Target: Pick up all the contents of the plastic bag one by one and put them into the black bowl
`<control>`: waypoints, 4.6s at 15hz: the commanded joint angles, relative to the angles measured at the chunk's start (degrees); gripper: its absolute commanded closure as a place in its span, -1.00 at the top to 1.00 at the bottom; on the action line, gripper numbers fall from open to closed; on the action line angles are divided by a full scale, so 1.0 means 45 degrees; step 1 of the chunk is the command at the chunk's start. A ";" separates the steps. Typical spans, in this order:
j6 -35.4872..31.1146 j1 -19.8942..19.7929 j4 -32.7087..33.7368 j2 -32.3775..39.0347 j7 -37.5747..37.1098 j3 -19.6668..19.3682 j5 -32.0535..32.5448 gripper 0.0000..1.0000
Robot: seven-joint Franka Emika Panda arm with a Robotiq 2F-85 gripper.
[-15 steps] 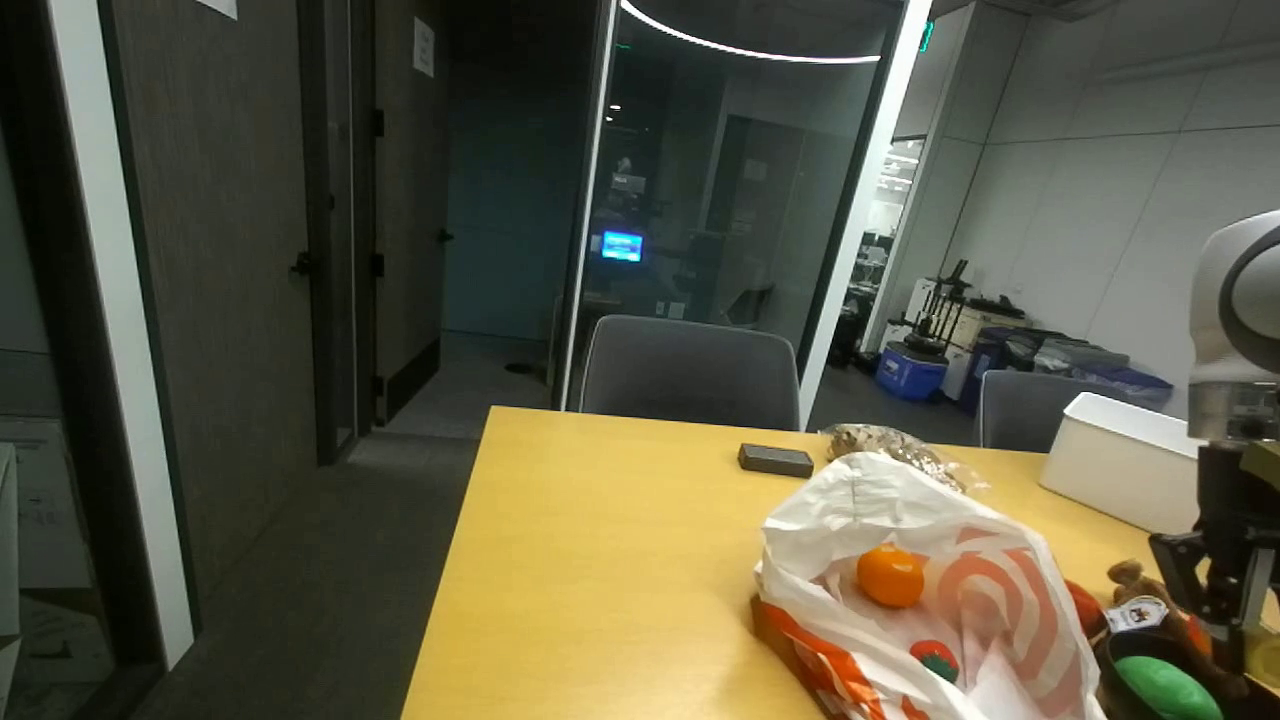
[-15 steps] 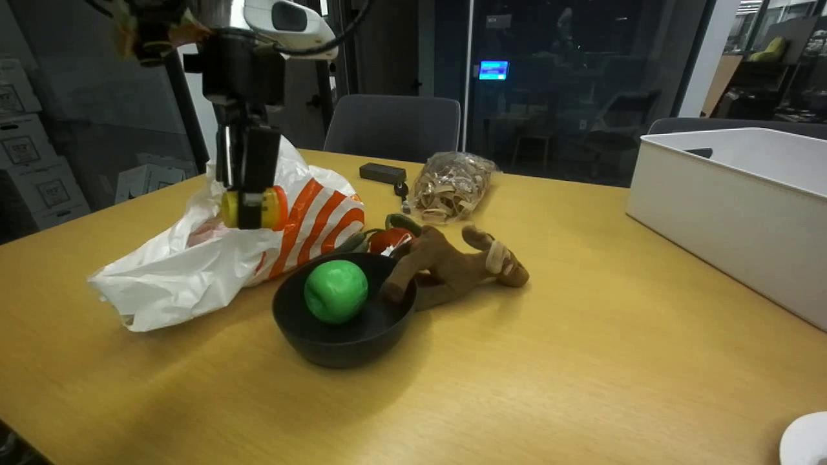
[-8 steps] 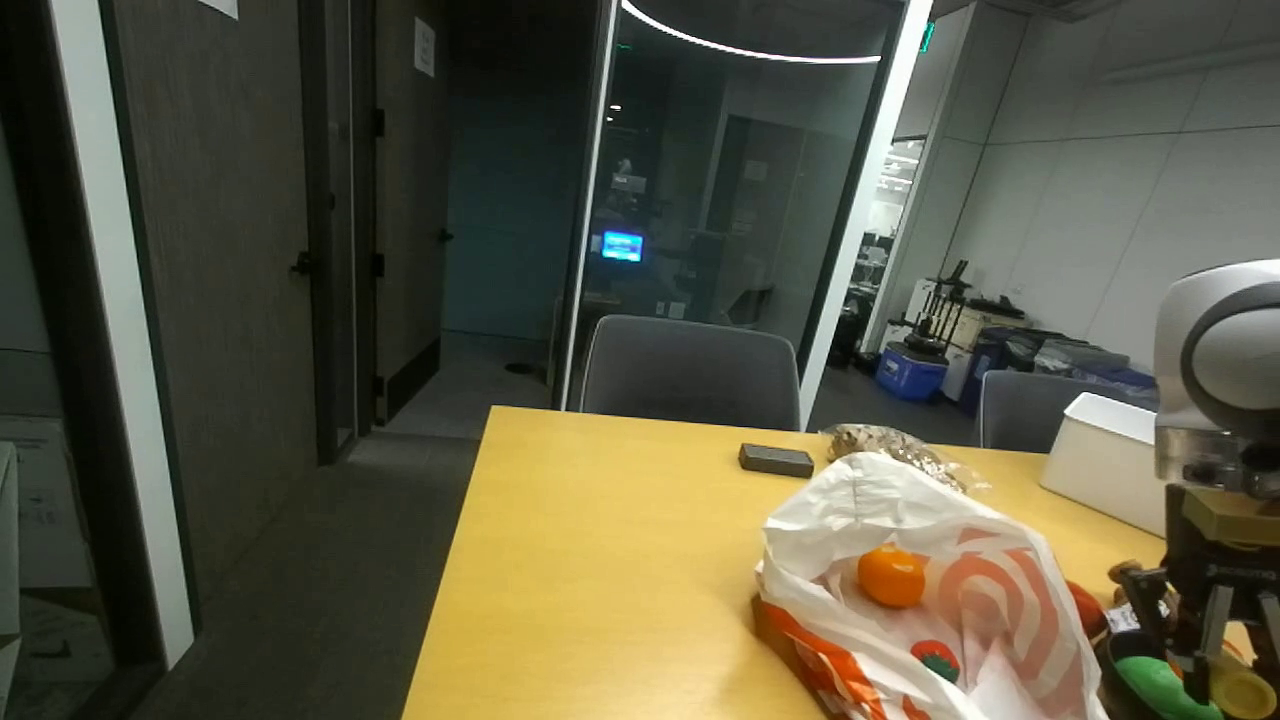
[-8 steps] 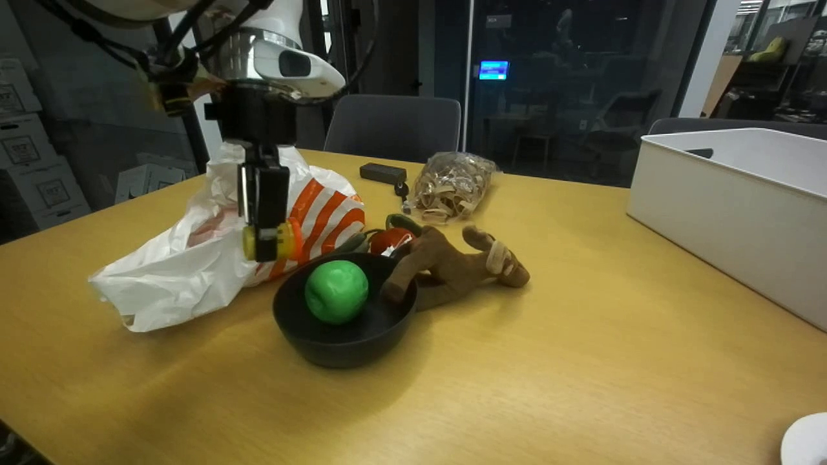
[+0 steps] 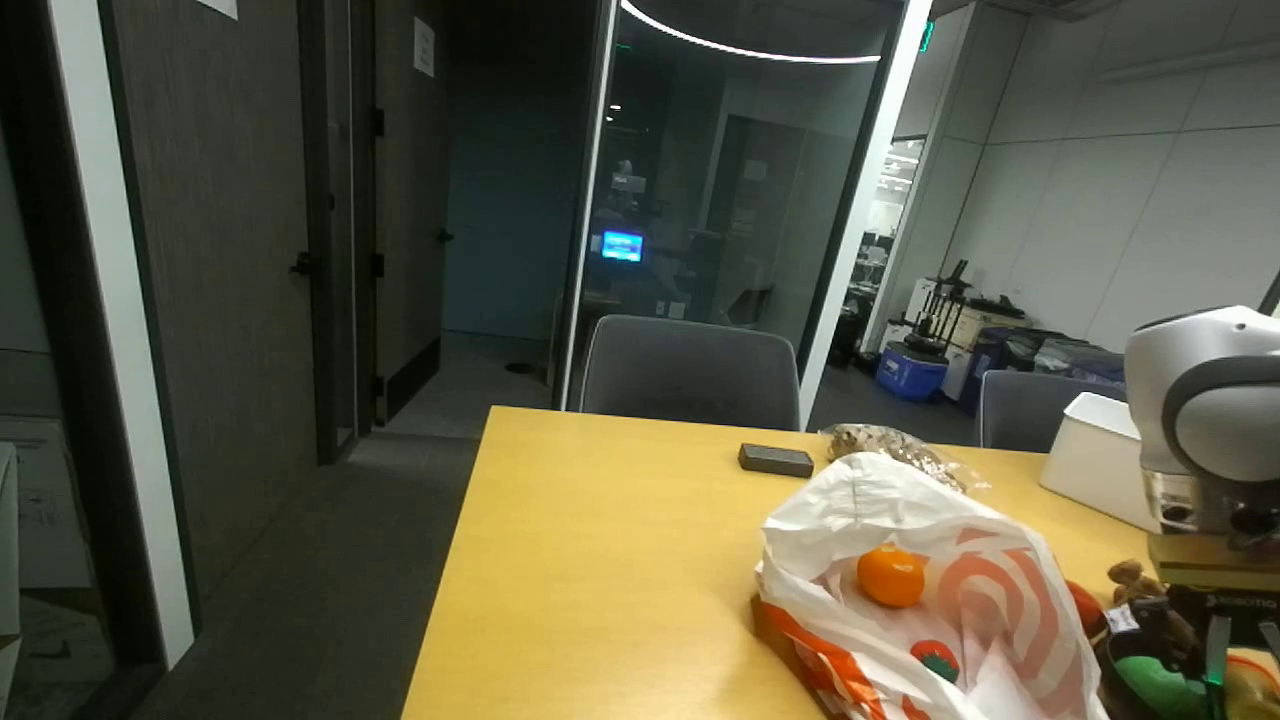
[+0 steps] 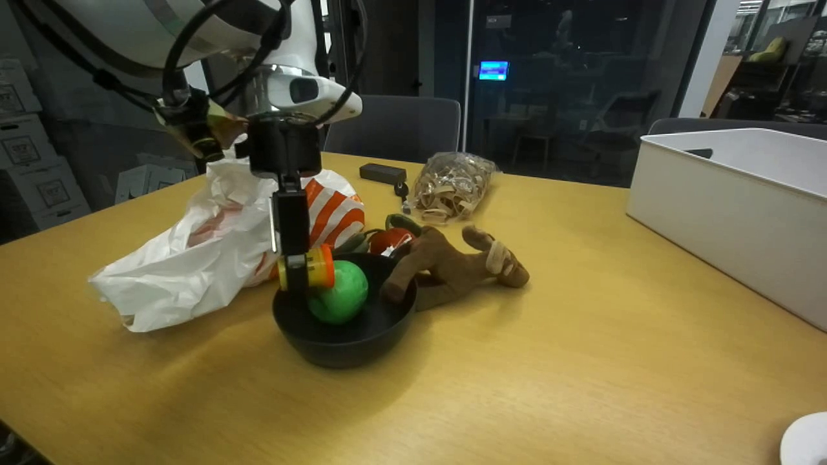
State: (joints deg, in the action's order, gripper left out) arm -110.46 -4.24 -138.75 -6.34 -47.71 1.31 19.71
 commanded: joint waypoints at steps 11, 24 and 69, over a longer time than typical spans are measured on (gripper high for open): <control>-0.1857 0.1513 -0.0053 -0.2358 0.2780 0.0702 -0.4046 1.00; -0.4852 0.3067 0.1441 0.0753 0.7785 0.1928 -0.6217 1.00; -0.8625 0.4392 0.2732 0.4805 -0.1128 -0.0850 0.3257 -0.26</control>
State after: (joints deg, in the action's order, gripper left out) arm -151.84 16.42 -122.70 19.87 -56.95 -4.76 37.31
